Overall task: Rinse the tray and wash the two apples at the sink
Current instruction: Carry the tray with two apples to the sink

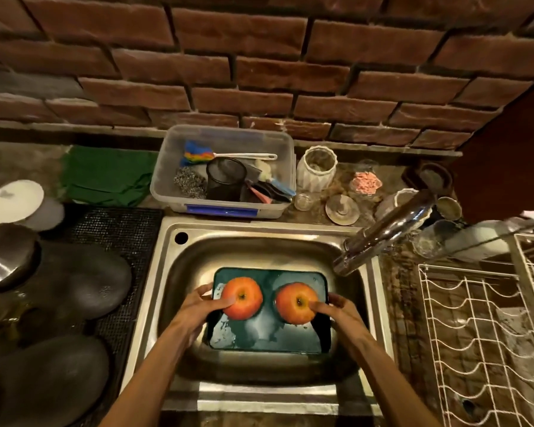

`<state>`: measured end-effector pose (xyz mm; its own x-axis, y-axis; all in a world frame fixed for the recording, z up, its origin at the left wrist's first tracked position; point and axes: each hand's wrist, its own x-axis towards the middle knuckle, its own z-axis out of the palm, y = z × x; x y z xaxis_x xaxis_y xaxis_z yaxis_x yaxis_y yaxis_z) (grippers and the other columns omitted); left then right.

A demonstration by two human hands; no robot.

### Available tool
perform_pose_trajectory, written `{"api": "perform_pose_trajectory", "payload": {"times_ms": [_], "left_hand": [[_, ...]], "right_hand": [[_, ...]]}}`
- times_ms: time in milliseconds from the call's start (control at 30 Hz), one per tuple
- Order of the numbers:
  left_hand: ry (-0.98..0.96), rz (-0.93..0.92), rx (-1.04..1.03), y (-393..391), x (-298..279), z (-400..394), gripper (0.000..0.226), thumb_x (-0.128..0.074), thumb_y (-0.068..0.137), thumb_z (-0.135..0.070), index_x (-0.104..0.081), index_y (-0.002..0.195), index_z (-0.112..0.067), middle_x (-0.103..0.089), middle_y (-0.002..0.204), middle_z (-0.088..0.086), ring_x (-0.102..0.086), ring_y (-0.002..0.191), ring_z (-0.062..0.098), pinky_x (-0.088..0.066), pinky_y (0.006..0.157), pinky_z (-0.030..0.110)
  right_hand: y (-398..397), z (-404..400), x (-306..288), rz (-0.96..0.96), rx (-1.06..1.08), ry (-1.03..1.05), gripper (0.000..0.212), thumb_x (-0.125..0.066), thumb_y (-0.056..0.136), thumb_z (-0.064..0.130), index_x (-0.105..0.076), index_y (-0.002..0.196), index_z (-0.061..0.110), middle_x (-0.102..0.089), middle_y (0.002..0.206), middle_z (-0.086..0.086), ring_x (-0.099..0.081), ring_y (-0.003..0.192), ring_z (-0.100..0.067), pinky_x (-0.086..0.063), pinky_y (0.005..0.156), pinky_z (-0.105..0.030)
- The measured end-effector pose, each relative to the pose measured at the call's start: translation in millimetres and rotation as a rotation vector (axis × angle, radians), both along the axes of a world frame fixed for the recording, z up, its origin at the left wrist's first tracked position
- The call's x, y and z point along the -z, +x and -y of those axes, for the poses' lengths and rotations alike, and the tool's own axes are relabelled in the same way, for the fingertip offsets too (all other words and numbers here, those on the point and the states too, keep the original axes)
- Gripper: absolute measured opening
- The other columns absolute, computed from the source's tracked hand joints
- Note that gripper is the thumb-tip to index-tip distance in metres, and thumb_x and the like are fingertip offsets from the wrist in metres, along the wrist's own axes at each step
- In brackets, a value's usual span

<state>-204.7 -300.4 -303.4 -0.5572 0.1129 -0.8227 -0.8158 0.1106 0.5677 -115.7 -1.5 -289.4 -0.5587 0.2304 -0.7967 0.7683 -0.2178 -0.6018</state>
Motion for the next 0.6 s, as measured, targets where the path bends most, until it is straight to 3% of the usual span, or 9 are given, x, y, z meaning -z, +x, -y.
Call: {"api": "perform_pose_trajectory", "payload": {"times_ms": [167,233,333,433,533,600], "left_hand": [[0.004,0.021,-0.030,-10,32,1,0.079,-0.082,0.072,0.005,-0.048,0.143,-0.007,-0.070,0.101,0.003,-0.072,0.080,0.019,-0.056,0.055,0.021],[0.006,0.029,-0.041,-12,41,1,0.079,-0.083,0.070,0.004,-0.051,0.141,-0.008,-0.072,0.100,0.001,-0.075,0.075,0.016,-0.058,0.054,0.022],[0.007,0.035,-0.052,-11,52,1,0.073,-0.087,0.066,0.001,-0.056,0.131,-0.016,-0.072,0.101,0.001,-0.074,0.083,0.020,-0.058,0.061,0.026],[0.013,0.036,-0.041,-10,61,2,0.065,-0.089,0.063,-0.003,-0.060,0.118,-0.022,-0.074,0.102,0.001,-0.074,0.089,0.021,-0.059,0.066,0.026],[0.015,0.055,-0.030,-10,67,3,0.071,-0.092,0.053,-0.011,-0.063,0.119,-0.014,-0.074,0.111,0.010,-0.072,0.102,0.030,-0.058,0.080,0.036],[0.025,0.072,-0.031,-9,70,3,0.071,-0.092,0.047,-0.016,-0.066,0.113,-0.015,-0.076,0.109,0.010,-0.073,0.100,0.030,-0.058,0.076,0.035]], "right_hand": [[-7,1,27,0.015,0.043,-0.042,0.110,-0.090,0.047,0.036,-0.044,0.144,0.012,-0.057,0.132,-0.008,-0.060,0.111,-0.020,-0.048,0.093,-0.034],[-10,2,34,0.012,0.058,-0.055,0.098,-0.091,0.045,0.036,-0.051,0.133,0.019,-0.059,0.127,-0.002,-0.060,0.109,-0.014,-0.048,0.091,-0.033],[-11,3,45,-0.005,0.061,-0.063,0.077,-0.089,0.051,0.031,-0.056,0.121,0.028,-0.060,0.129,0.000,-0.058,0.117,-0.019,-0.044,0.107,-0.042],[-10,3,57,-0.020,0.064,-0.063,0.093,-0.089,0.054,0.030,-0.051,0.138,0.020,-0.058,0.136,-0.002,-0.054,0.126,-0.023,-0.040,0.113,-0.045],[-9,4,66,-0.013,0.050,-0.087,0.105,-0.093,0.057,0.027,-0.041,0.148,0.017,-0.053,0.143,-0.005,-0.048,0.133,-0.027,-0.037,0.115,-0.047],[-7,4,72,-0.005,0.047,-0.094,0.110,-0.090,0.055,0.031,-0.038,0.150,0.017,-0.050,0.147,-0.006,-0.045,0.136,-0.029,-0.035,0.115,-0.049]]}}
